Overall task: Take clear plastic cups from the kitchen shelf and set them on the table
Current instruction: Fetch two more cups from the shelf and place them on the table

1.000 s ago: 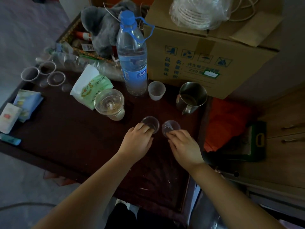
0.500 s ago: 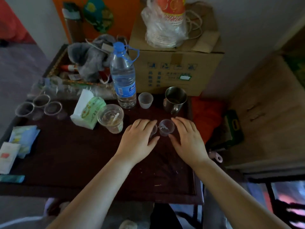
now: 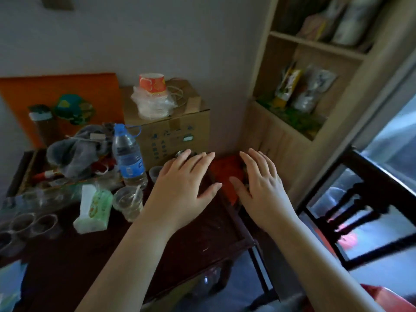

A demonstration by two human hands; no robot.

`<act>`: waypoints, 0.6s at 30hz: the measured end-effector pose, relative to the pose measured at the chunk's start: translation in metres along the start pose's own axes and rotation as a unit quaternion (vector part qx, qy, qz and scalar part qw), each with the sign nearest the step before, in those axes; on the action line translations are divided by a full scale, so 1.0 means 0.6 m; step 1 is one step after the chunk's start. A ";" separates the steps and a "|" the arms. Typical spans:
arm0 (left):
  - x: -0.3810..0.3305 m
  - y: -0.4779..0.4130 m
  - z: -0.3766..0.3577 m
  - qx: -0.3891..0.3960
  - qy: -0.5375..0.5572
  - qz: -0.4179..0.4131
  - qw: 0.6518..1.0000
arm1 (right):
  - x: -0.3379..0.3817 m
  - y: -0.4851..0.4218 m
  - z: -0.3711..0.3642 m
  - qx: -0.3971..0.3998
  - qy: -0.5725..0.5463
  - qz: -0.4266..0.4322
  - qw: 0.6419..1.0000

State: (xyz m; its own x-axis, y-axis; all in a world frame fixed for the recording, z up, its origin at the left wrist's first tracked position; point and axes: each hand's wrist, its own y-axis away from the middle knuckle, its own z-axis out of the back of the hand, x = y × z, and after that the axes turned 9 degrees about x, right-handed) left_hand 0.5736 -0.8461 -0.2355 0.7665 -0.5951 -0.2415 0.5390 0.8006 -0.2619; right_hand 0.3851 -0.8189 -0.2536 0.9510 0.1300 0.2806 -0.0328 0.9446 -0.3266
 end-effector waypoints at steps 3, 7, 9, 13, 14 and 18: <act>-0.065 -0.011 0.016 0.007 0.012 -0.050 0.999 | -0.026 0.051 0.071 -0.021 0.029 -0.053 0.998; -0.190 -0.030 0.033 0.017 0.025 -0.124 0.992 | -0.072 0.144 0.179 -0.080 0.041 -0.101 0.991; -0.286 -0.029 0.040 0.018 0.028 -0.180 0.983 | -0.105 0.218 0.245 -0.122 0.062 -0.131 0.982; -0.501 0.021 0.034 0.012 0.064 -0.294 0.954 | -0.166 0.409 0.370 -0.209 0.065 -0.195 0.956; -0.555 0.041 0.028 0.012 0.073 -0.319 0.945 | -0.178 0.464 0.397 -0.224 0.069 -0.213 0.949; -0.762 0.129 0.005 0.029 0.087 -0.397 0.913 | -0.211 0.695 0.498 -0.243 0.108 -0.287 0.920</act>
State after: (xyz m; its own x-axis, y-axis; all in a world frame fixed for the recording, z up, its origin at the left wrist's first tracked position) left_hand 0.2656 -0.5118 -0.1427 0.0609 -0.9879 -0.1429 0.9224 0.1104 -0.3701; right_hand 0.1589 -0.3516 -0.1554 0.8089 -0.4614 0.3643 0.5862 0.5854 -0.5601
